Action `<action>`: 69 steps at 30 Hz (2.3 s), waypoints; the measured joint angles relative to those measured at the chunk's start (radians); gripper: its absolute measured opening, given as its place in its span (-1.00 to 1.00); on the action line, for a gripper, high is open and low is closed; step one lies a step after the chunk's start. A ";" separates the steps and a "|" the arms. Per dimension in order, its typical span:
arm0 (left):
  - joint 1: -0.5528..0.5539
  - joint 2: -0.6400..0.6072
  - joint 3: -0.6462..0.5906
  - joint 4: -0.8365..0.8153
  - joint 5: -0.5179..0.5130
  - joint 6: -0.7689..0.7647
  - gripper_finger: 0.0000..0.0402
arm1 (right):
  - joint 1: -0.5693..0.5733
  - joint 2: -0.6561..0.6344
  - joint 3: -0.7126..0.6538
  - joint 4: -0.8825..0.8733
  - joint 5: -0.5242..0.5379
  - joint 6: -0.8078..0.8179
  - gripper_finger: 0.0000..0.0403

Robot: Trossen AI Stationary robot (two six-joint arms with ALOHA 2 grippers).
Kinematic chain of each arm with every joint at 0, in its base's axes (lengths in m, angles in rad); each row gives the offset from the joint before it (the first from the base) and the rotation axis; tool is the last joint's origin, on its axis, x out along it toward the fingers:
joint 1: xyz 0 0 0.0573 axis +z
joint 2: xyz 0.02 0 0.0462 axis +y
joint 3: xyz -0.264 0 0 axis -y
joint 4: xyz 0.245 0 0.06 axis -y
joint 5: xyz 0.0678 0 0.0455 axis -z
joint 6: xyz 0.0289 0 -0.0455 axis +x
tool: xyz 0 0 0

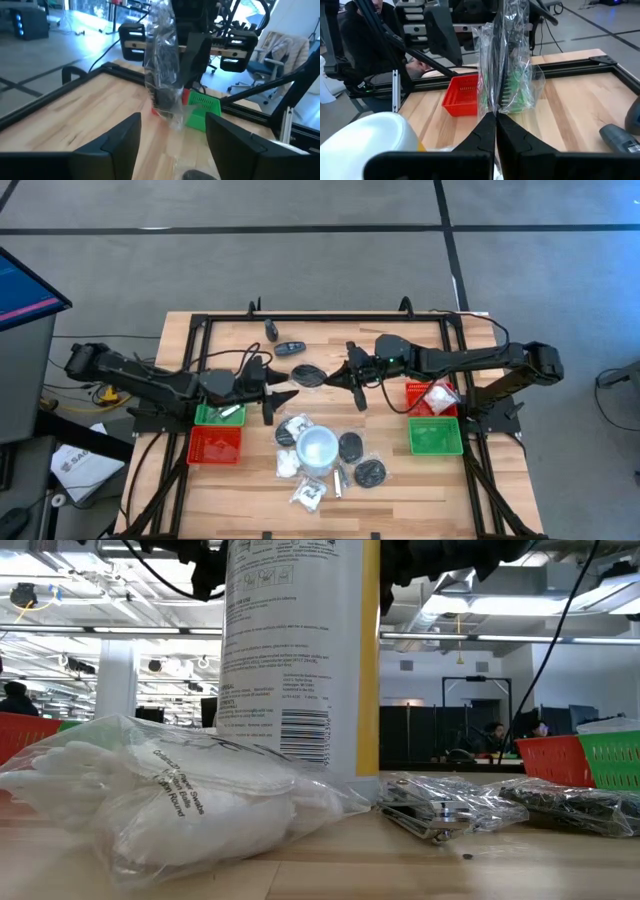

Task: Pick & Place Travel size toiletries
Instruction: Put the black hairbrush into the left red bin

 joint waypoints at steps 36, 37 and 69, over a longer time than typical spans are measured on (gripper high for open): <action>0.114 0.135 0.000 0.296 0.183 0.086 -0.42 | 0.000 0.000 0.000 0.015 0.001 -0.026 -1.00; 0.114 0.135 0.000 0.296 0.183 0.086 -0.46 | 0.000 0.000 0.000 0.015 0.001 -0.026 -1.00; 0.107 0.045 0.000 0.137 0.183 0.053 -0.86 | -0.060 0.000 0.000 -0.105 0.000 -0.050 -0.37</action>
